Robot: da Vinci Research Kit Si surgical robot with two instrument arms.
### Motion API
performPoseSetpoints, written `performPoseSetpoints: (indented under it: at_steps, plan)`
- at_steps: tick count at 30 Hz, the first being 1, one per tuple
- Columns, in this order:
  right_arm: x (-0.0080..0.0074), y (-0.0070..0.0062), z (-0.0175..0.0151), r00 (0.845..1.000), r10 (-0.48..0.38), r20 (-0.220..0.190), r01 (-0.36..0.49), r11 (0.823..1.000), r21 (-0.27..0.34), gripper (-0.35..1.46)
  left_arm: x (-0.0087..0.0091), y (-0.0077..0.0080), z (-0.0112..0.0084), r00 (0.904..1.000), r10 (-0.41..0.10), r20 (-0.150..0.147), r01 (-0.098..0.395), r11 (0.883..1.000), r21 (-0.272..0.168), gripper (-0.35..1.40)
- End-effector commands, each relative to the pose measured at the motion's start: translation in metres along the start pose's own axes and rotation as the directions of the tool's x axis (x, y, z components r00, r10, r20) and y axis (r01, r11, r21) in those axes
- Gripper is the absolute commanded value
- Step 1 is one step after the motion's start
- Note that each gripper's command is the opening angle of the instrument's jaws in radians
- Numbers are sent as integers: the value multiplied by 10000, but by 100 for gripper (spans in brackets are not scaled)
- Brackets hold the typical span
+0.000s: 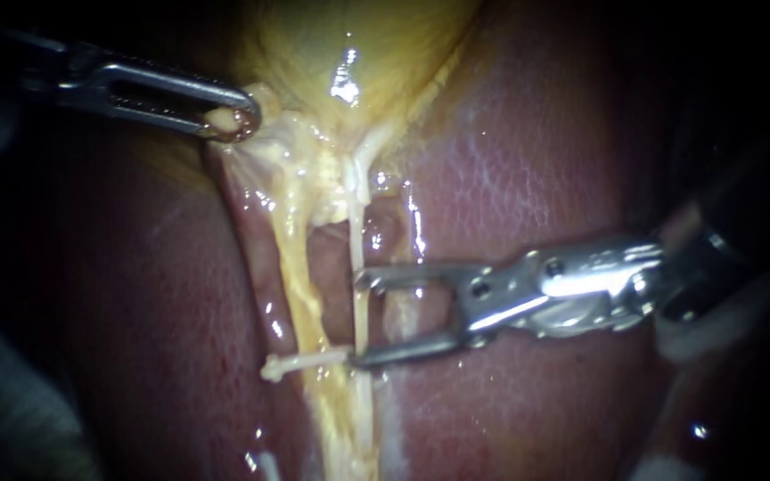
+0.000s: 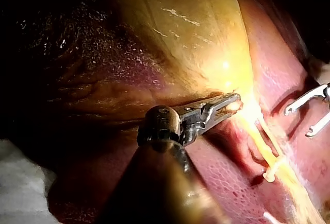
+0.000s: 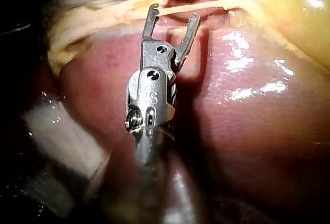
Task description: Going back first clip left tube
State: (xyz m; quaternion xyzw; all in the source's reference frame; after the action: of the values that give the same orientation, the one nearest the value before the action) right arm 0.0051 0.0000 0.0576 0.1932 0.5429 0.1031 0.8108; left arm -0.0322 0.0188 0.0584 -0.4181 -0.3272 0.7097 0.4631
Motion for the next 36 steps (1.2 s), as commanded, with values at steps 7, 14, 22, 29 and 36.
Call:
performPoseSetpoints:
  at_steps: [7,14,22,29,36]
  plan:
    - [-4,-3,-22,9973,-337,657,353,9991,-237,50,0,0,0,10000,1,3,-1,10000,-5,-35]
    - [-3,-3,-26,9974,-322,647,335,9993,-194,50,-2,-4,7,10000,21,-27,-21,10000,37,-35]
    - [1,0,-35,9974,-334,640,345,9993,-171,50,-12,-14,35,9999,103,-74,-102,9999,112,-35]
    - [3,2,-40,9973,-370,638,381,9992,-156,50,-18,-26,60,9998,176,-2,-176,9998,30,-35]
    - [4,2,-42,9971,-424,639,434,9990,-141,50,-19,-26,61,9997,246,38,-246,9997,28,-35]
